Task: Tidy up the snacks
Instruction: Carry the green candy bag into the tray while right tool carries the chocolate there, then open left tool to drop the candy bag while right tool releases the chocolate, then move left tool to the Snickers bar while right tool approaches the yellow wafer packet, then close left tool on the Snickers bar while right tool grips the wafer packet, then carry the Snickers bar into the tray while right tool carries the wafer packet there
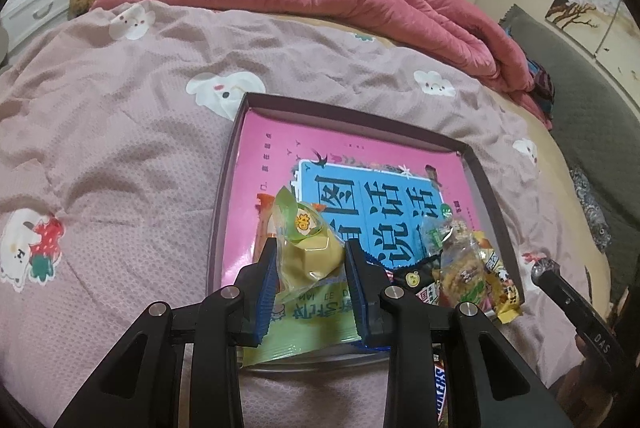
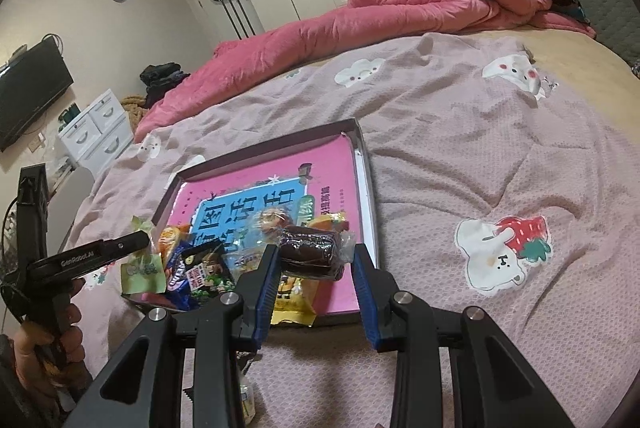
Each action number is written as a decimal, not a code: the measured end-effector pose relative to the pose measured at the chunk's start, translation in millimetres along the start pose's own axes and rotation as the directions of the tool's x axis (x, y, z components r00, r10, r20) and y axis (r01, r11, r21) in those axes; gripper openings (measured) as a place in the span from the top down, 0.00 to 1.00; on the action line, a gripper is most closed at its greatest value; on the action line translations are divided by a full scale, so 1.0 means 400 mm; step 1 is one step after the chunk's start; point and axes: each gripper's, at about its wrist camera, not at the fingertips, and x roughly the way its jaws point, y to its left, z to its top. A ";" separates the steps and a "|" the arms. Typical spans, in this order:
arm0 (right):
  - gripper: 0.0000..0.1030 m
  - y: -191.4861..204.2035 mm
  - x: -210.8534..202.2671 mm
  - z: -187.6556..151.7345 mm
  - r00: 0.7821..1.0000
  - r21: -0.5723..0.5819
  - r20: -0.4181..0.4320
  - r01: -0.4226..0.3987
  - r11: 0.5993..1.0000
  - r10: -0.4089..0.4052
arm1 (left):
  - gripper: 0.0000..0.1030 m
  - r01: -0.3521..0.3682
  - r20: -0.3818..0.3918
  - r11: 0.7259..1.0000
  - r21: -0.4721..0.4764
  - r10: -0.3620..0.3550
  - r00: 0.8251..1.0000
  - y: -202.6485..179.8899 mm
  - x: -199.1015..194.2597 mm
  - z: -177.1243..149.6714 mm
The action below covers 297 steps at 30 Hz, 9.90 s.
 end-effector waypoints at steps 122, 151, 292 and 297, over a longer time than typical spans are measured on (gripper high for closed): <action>0.52 0.082 -0.023 -0.062 0.993 -0.088 -0.074 -0.098 0.991 0.091 | 0.32 0.025 0.057 0.998 0.063 -0.029 0.998 -0.038 -0.128 -0.007; 0.50 0.126 -0.010 -0.165 0.944 -0.085 -0.305 -0.156 0.984 0.124 | 0.31 0.074 -0.077 0.979 0.190 -0.061 0.995 -0.133 -0.133 -0.119; 0.77 0.063 0.077 0.024 1.000 -0.094 -0.018 0.000 0.996 -0.002 | 0.72 0.007 -0.060 0.982 0.186 0.005 0.998 -0.169 0.050 -0.043; 0.77 0.062 0.092 0.023 0.999 -0.097 -0.030 0.009 0.995 -0.012 | 0.72 0.007 -0.063 0.983 0.186 0.005 0.998 -0.168 0.053 -0.044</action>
